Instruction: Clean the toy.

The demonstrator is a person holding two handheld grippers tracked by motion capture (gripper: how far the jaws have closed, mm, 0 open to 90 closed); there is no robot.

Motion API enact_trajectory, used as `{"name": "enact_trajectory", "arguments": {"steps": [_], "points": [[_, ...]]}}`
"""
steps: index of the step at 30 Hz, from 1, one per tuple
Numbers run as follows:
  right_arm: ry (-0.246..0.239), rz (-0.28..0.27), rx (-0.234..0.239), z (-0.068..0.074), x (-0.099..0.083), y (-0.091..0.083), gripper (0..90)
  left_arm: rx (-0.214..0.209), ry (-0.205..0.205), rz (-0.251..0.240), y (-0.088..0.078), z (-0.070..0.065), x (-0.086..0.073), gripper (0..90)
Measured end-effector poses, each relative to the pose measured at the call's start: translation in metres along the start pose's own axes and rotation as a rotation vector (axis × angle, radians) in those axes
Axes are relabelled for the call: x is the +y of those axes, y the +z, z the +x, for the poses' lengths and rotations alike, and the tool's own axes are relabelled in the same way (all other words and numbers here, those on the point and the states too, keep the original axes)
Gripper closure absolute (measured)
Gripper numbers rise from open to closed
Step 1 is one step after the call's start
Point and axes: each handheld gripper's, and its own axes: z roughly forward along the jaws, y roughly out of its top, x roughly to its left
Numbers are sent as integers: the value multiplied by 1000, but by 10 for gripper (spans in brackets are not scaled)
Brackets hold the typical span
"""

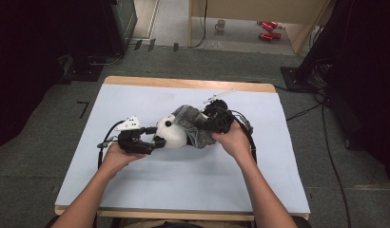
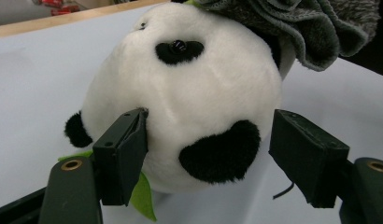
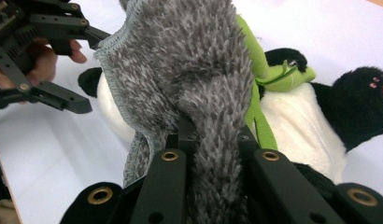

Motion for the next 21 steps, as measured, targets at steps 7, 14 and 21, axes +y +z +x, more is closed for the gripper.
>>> {"name": "enact_trajectory", "arguments": {"steps": [7, 14, 21], "points": [[29, -15, 4, -10, 9, 2, 808, 87, 21, -22, 12, 1, 1, 252], [46, -20, 0, -16, 16, 5, 806, 119, -4, -36, 18, 5, 5, 394], [84, -43, 20, -12, 20, 2, 809, 160, -36, 19, 17, -3, 15, 620]]}}
